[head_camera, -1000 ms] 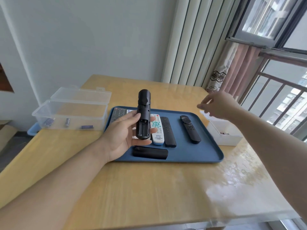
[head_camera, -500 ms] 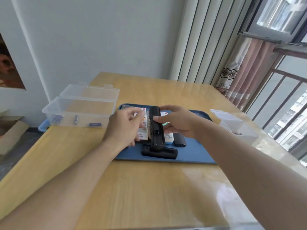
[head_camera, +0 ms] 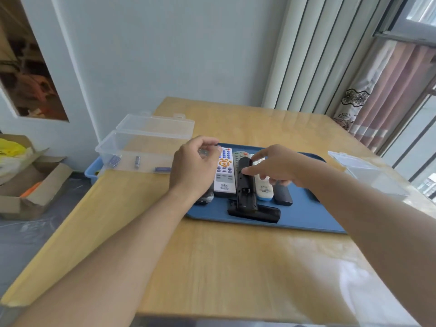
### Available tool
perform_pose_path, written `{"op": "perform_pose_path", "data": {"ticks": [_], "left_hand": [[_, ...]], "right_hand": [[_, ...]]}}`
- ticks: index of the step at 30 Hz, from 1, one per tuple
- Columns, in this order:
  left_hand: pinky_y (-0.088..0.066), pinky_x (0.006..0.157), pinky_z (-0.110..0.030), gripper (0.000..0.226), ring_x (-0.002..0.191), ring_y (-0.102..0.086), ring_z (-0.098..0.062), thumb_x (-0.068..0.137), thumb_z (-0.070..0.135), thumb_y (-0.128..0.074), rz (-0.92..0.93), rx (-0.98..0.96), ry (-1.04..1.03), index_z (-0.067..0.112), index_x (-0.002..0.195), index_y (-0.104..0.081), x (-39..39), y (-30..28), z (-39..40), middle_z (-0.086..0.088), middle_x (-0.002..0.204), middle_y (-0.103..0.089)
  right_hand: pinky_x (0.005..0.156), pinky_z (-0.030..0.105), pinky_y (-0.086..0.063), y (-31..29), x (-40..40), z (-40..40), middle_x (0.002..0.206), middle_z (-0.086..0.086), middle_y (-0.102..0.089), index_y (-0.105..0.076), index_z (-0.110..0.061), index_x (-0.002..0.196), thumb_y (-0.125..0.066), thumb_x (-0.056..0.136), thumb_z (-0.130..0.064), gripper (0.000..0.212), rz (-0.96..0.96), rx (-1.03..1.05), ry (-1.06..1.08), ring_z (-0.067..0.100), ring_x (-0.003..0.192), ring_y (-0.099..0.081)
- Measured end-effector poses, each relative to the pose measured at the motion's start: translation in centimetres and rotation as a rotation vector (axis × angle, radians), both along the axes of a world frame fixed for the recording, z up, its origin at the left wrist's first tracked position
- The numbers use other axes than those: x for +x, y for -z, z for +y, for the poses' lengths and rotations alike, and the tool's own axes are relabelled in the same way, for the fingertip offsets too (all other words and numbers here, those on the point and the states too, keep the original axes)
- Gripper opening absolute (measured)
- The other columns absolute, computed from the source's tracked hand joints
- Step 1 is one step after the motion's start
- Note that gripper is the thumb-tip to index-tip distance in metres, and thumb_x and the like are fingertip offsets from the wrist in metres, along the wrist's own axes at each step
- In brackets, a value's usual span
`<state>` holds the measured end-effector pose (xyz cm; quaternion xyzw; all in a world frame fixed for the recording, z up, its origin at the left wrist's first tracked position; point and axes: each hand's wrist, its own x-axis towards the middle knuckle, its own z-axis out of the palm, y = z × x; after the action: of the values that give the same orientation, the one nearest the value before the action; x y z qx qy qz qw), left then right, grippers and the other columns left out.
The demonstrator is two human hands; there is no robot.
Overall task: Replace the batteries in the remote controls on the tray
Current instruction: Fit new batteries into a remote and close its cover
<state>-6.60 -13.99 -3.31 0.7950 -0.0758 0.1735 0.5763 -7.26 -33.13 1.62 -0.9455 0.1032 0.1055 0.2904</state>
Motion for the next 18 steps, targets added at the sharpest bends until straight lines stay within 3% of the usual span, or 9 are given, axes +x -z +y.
{"op": "perform_pose_path", "data": {"ticks": [4, 7, 10, 13, 15, 18], "left_hand": [[-0.053, 0.088, -0.026, 0.022, 0.095, -0.065, -0.002, 0.095, 0.025, -0.064, -0.107, -0.111, -0.081, 0.026, 0.116, -0.067, -0.1, -0.5, 0.6, 0.014, 0.104, -0.07], [-0.048, 0.097, -0.027, 0.024, 0.108, -0.062, -0.004, 0.093, 0.027, -0.062, -0.216, -0.168, -0.166, 0.024, 0.116, -0.066, 1.0, -1.0, 2.1, 0.012, 0.11, -0.069], [-0.045, 0.1, -0.031, 0.029, 0.116, -0.059, -0.01, 0.093, 0.033, -0.056, -0.255, -0.065, -0.275, 0.024, 0.119, -0.064, 3.3, -1.4, 5.5, 0.01, 0.116, -0.068], [-0.042, 0.103, -0.036, 0.032, 0.121, -0.057, -0.019, 0.099, 0.037, -0.05, -0.228, 0.162, -0.383, 0.02, 0.121, -0.065, 5.5, -0.8, 9.8, 0.004, 0.124, -0.068], [-0.041, 0.106, -0.04, 0.034, 0.12, -0.057, -0.024, 0.102, 0.038, -0.046, -0.181, 0.145, -0.469, 0.017, 0.117, -0.067, 6.3, -0.2, 11.8, 0.001, 0.124, -0.069], [-0.041, 0.107, -0.047, 0.039, 0.115, -0.058, -0.023, 0.102, 0.041, -0.041, -0.079, -0.012, -0.651, 0.017, 0.114, -0.068, 6.9, 0.5, 13.2, -0.002, 0.122, -0.069]], "right_hand": [[0.069, 0.032, -0.057, -0.7, 1.5, 1.8, 0.086, -0.008, -0.062, -0.061, -0.03, 0.127, -0.072, 0.086, -0.05, 0.047, -0.271, -0.238, -0.007, 0.016, 0.075, -0.064], [0.071, 0.034, -0.058, -1.8, 3.4, 5.7, 0.091, -0.007, -0.072, -0.071, -0.035, 0.105, -0.075, 0.087, -0.039, 0.018, -0.458, -0.191, -0.149, 0.012, 0.071, -0.066], [0.067, 0.024, -0.049, -2.7, 5.2, 10.6, 0.089, -0.006, -0.074, -0.076, -0.029, 0.101, -0.077, 0.087, -0.025, 0.014, -0.414, -0.144, -0.425, 0.011, 0.071, -0.064], [0.07, 0.023, -0.052, -2.5, 7.4, 13.9, 0.093, -0.005, -0.076, -0.076, -0.027, 0.1, -0.077, 0.085, -0.016, 0.018, -0.3, -0.225, -0.613, 0.018, 0.084, -0.07], [0.069, 0.022, -0.053, -2.2, 8.7, 15.2, 0.092, -0.008, -0.077, -0.077, -0.028, 0.099, -0.073, 0.084, -0.011, 0.023, -0.247, -0.354, -0.692, 0.018, 0.09, -0.071], [0.066, 0.02, -0.053, -2.1, 10.1, 16.4, 0.084, -0.013, -0.076, -0.077, -0.032, 0.09, -0.069, 0.082, -0.011, 0.024, -0.14, -0.446, -0.772, 0.012, 0.083, -0.074]]}}
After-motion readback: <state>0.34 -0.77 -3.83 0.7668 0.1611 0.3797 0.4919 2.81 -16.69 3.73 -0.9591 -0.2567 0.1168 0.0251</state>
